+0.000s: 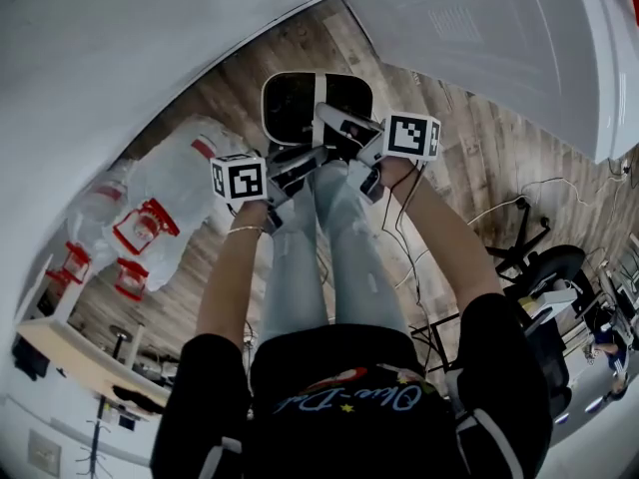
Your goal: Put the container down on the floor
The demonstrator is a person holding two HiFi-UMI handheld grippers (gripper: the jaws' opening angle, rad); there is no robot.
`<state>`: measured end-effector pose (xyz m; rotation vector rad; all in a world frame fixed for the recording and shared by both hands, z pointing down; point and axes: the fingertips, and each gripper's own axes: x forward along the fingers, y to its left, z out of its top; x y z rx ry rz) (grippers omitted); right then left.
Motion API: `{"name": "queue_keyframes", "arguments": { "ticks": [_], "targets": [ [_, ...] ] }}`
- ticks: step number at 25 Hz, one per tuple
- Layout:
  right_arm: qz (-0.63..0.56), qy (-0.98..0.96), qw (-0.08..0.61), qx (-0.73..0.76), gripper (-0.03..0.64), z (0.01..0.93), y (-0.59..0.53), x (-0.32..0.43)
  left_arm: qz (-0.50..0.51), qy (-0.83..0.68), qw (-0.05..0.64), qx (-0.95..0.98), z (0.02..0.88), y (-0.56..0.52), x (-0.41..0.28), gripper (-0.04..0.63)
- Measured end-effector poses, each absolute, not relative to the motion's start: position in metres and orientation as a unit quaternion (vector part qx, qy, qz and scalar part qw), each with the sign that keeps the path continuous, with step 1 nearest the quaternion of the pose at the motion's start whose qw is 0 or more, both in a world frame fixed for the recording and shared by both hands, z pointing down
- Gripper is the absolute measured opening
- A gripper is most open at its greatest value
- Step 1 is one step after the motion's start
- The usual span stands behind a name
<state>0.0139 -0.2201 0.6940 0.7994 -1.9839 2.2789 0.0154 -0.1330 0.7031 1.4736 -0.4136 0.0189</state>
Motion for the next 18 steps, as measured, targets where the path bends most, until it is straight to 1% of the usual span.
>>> {"name": "queue_keyframes", "arguments": {
  "ticks": [8, 18],
  "targets": [
    [0.722, -0.644, 0.031, 0.252, 0.043, 0.734, -0.223, 0.019, 0.019, -0.180, 0.733, 0.656, 0.741, -0.138, 0.027, 0.080],
    [0.716, -0.647, 0.032, 0.259, 0.043, 0.778, -0.227, 0.024, 0.055, -0.194, 0.730, 0.653, 0.788, -0.142, 0.028, 0.083]
  ]
}}
